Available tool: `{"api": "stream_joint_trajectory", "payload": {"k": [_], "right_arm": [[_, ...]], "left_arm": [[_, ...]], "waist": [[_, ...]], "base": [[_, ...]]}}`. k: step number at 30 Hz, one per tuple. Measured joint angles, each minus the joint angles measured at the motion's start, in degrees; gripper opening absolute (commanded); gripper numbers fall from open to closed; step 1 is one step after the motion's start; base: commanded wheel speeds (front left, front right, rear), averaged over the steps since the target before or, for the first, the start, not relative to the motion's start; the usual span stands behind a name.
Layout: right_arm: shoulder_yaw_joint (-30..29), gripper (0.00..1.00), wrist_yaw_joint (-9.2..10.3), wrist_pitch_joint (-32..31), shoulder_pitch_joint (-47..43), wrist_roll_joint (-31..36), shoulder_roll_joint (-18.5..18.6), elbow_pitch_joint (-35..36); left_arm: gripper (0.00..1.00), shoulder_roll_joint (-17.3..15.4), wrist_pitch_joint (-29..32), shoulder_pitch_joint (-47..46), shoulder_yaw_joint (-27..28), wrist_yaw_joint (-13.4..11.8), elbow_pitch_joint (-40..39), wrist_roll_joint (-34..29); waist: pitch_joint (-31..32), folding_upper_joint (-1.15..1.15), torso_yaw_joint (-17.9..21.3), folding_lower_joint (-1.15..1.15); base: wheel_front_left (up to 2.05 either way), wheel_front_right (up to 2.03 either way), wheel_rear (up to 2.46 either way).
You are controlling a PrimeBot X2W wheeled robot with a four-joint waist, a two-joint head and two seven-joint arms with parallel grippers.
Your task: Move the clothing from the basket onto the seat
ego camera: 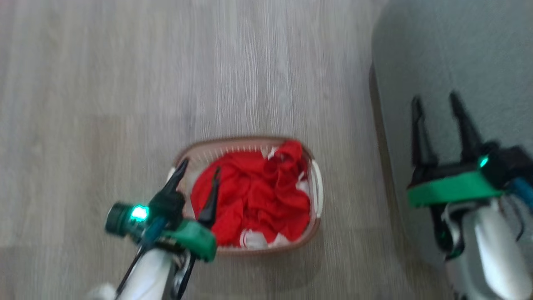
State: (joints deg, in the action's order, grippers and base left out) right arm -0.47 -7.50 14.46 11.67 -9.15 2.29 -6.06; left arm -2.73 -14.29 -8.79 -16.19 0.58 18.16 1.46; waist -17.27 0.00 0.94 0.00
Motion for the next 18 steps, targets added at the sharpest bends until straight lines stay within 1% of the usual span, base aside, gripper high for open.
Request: {"api": "stream_joint_trajectory", "payload": {"k": [5,10,14,18], "right_arm": [[-2.7,1.00,0.00,0.0,5.1,0.7,0.0,2.7],[-4.6,1.00,0.00,0.0,7.3,1.3,0.1,5.2],[-5.2,1.00,0.00,0.0,8.8,1.6,0.1,7.2],[-4.8,1.00,0.00,0.0,10.7,1.1,0.1,9.0]], "left_arm": [[1.00,0.2,0.0,-8.5,-4.4,1.3,7.4,-0.4],[1.00,0.3,0.0,-17.0,-9.8,2.5,16.3,-1.4],[1.00,0.3,0.0,-23.4,-14.7,3.4,23.5,-2.8],[1.00,0.3,0.0,-29.0,-18.1,3.6,28.9,-3.4]], "waist": [[-7.1,0.00,0.6,0.00],[-13.5,0.00,1.6,0.01],[-17.8,0.00,3.0,0.01],[-21.4,0.00,4.7,0.01]], "base": [[0.00,0.00,0.00],[0.00,0.00,0.00],[0.00,0.00,0.00],[0.00,0.00,0.00]]}}
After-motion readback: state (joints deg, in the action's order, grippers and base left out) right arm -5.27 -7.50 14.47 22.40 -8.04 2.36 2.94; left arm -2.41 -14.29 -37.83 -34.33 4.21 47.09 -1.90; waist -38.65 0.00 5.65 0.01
